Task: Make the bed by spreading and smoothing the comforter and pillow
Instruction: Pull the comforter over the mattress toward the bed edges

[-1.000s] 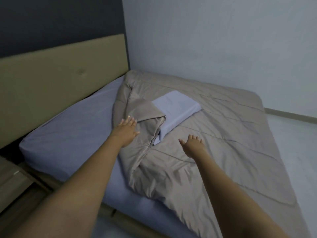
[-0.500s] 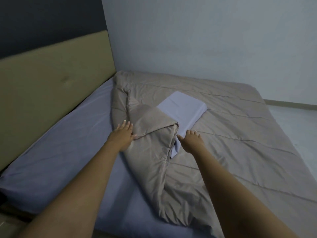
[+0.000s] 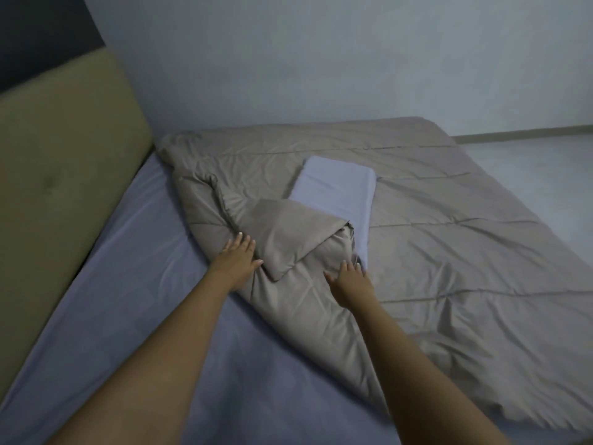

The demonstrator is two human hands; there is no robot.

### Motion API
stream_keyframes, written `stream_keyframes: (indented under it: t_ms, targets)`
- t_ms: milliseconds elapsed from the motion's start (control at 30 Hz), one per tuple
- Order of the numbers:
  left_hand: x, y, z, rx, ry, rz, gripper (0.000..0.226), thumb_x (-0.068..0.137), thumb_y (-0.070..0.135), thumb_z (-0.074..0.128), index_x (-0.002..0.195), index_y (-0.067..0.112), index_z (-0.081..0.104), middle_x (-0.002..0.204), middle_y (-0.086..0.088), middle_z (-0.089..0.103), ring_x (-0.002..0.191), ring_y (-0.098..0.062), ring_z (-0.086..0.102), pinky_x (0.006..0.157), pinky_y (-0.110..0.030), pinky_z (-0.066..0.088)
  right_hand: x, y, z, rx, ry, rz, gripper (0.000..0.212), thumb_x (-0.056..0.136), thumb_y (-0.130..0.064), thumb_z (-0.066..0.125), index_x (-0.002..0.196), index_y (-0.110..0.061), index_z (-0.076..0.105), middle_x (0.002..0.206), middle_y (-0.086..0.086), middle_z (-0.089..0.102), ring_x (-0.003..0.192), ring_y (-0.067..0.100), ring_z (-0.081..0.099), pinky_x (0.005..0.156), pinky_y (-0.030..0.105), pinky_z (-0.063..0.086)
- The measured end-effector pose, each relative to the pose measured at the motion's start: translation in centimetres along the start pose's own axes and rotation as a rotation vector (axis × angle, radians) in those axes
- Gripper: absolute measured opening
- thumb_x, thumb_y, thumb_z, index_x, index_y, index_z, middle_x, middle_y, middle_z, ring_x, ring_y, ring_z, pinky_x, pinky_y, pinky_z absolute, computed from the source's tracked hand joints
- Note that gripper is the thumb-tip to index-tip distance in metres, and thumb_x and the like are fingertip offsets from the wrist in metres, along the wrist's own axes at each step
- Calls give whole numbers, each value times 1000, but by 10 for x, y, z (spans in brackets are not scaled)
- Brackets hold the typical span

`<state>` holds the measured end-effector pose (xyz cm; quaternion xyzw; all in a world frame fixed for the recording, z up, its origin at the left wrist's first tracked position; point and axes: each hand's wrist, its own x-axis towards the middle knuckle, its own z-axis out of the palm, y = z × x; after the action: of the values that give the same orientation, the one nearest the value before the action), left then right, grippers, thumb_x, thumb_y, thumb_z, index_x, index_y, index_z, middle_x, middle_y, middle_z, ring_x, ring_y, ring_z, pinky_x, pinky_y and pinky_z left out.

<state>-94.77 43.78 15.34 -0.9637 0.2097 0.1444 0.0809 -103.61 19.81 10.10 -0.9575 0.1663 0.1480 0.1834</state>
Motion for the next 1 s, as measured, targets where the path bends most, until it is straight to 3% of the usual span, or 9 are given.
stream_keyframes:
  t_ms: [267,467,567,633,700,767,900,1000]
  targets:
    - [83,-6,45,-45,-16,93,63,104,41,22,153,4,9,162,-9,4,150,-23,-3,120,-37,3,50,-19,40,33,-7,49,71,99,-52,20,152,-6,10,159,13,10,148,28,6,121,42,7]
    - [180,3,97,-156,54,43,64,103,42,24,153,3,10,162,-10,5,149,-26,-3,120,-40,3,165,-19,56,-23,71,2,67,101,-48,17,151,-5,8,160,14,7,148,28,4,119,40,5]
    - [223,18,136,-234,117,-54,68,100,49,27,154,11,10,163,-7,1,149,-29,-9,119,-52,3,225,-15,67,-108,141,-47,68,100,-50,20,152,-8,7,160,15,6,148,30,2,120,42,5]
    - [249,28,158,-284,177,-114,70,96,59,28,154,26,8,163,-1,-6,146,-34,-18,110,-67,0,267,-11,70,-159,196,-70,72,97,-57,25,153,-17,5,160,14,2,147,32,-2,118,46,1]
    - [276,38,172,-357,234,-157,72,90,68,28,152,40,4,162,4,-12,144,-40,-21,105,-73,0,306,-6,71,-203,272,-136,78,91,-67,30,153,-28,3,161,8,-2,147,32,-8,117,49,1]
    - [301,48,189,-412,298,-174,71,88,70,30,150,44,9,162,1,-7,145,-44,-10,106,-72,9,340,1,79,-238,292,-242,77,88,-69,34,151,-37,4,161,0,-2,147,30,-9,117,50,2]
    - [332,49,237,-444,380,-130,58,91,46,34,142,22,47,151,-19,35,133,-47,38,99,-57,43,374,10,124,-177,300,-341,55,100,-48,30,151,-30,19,160,-2,11,148,26,1,118,46,3]
    - [338,43,254,-430,430,-83,50,92,34,40,134,12,56,142,-24,47,126,-45,49,99,-50,46,377,6,145,-140,336,-328,50,103,-38,29,149,-22,27,158,1,19,148,24,7,118,42,3]
